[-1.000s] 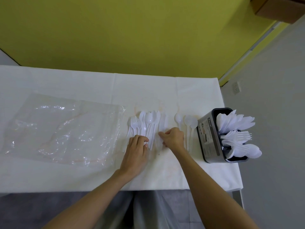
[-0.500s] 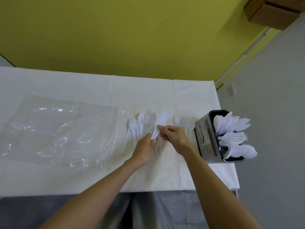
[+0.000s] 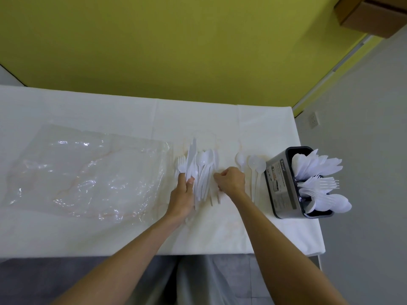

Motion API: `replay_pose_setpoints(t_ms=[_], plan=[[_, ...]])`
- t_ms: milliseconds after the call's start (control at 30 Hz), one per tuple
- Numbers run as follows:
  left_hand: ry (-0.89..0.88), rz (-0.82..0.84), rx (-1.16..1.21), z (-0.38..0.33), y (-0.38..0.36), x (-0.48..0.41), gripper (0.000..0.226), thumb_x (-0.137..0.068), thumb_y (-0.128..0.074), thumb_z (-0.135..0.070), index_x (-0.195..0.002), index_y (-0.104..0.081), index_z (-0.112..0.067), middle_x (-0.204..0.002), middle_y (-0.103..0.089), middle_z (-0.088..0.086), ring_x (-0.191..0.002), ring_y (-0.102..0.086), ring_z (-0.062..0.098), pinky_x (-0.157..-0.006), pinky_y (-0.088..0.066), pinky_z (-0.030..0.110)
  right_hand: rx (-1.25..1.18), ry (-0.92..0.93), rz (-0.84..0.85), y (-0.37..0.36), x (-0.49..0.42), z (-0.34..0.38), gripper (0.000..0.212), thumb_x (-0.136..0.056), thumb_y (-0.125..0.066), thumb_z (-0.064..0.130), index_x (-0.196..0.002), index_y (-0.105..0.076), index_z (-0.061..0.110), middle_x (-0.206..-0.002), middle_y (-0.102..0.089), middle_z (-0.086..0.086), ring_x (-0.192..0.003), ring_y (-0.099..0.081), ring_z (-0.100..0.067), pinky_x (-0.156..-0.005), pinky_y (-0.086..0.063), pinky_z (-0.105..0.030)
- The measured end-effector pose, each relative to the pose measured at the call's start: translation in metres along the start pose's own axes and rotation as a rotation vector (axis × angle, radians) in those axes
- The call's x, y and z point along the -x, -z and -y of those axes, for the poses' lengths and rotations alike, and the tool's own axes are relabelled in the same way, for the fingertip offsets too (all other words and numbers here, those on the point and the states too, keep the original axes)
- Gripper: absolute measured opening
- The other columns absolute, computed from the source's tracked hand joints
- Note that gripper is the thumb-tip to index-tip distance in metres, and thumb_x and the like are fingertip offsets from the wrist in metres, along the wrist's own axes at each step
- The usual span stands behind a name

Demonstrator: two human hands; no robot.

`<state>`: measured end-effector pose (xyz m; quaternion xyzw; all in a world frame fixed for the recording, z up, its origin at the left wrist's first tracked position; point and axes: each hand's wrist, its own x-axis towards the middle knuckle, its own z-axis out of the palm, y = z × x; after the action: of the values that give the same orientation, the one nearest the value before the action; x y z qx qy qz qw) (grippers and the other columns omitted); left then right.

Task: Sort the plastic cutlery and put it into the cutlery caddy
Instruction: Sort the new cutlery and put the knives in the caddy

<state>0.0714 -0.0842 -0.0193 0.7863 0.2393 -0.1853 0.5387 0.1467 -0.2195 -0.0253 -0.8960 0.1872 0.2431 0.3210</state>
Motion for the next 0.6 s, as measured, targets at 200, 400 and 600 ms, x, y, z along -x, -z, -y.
replay_pose_setpoints(t_ms=[200,400,600], plan=[[0.05,-0.034,0.125,0.006,0.002,-0.003,0.014,-0.101,-0.033,-0.016,-0.104,-0.044,-0.008,-0.087,-0.064,0.0,-0.074,-0.063,0.016,-0.075,-0.051,0.03,-0.115,-0.012,-0.028,-0.009,-0.007,0.005,0.035,-0.085,-0.068,0.021,-0.057,-0.058,0.005,-0.065,-0.065,-0.017,-0.06,-0.059,-0.022,-0.065,-0.052,-0.029],[0.017,-0.034,0.101,0.005,0.002,-0.002,0.026,-0.099,-0.043,-0.027,-0.101,-0.052,-0.003,-0.1,-0.069,-0.001,-0.093,-0.066,0.015,-0.073,-0.051,0.027,-0.208,-0.045,0.014,0.006,-0.006,0.0,0.028,-0.084,-0.063,0.011,-0.058,-0.063,0.002,-0.056,-0.062,-0.003,-0.054,-0.059,-0.013,-0.06,-0.05,-0.021],[-0.006,0.068,0.111,-0.008,-0.009,-0.005,0.022,-0.098,-0.043,-0.03,-0.106,-0.059,-0.016,-0.099,-0.07,-0.002,-0.093,-0.066,0.018,-0.084,-0.053,0.04,-0.529,0.05,0.112,0.016,-0.002,-0.004,0.016,-0.08,-0.076,0.012,-0.07,-0.069,0.002,-0.061,-0.064,-0.003,-0.057,-0.062,-0.012,-0.079,-0.059,-0.032]])
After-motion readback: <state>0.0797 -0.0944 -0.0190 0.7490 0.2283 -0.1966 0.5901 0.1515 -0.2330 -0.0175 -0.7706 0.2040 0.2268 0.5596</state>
